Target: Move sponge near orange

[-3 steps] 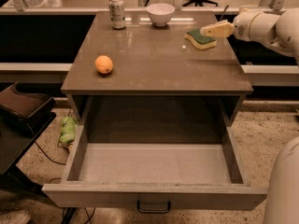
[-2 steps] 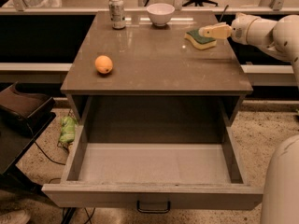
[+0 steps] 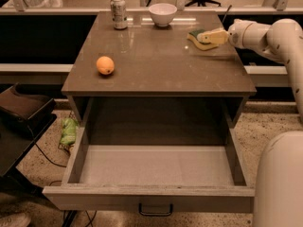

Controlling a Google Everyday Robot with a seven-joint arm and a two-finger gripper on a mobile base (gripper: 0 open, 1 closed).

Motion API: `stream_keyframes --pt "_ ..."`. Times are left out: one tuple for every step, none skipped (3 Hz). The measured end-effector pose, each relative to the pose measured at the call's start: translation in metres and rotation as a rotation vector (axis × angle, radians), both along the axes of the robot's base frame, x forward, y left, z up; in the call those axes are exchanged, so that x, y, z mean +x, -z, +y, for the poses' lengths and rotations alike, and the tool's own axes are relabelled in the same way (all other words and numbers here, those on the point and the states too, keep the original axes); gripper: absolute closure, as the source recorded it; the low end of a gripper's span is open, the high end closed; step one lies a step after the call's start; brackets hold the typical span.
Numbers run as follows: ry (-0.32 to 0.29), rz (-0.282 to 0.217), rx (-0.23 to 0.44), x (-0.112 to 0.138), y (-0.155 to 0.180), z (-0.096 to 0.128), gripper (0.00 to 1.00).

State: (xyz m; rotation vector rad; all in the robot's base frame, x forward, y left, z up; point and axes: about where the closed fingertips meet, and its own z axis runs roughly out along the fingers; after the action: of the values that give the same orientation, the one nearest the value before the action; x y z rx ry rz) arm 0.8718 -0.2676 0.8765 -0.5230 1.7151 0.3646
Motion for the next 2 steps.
stream_keyframes --pt "0.01 0.042 -0.013 0.007 0.019 0.001 0.0" --pt "0.006 0.082 -0.025 0.012 0.034 0.007 0.0"
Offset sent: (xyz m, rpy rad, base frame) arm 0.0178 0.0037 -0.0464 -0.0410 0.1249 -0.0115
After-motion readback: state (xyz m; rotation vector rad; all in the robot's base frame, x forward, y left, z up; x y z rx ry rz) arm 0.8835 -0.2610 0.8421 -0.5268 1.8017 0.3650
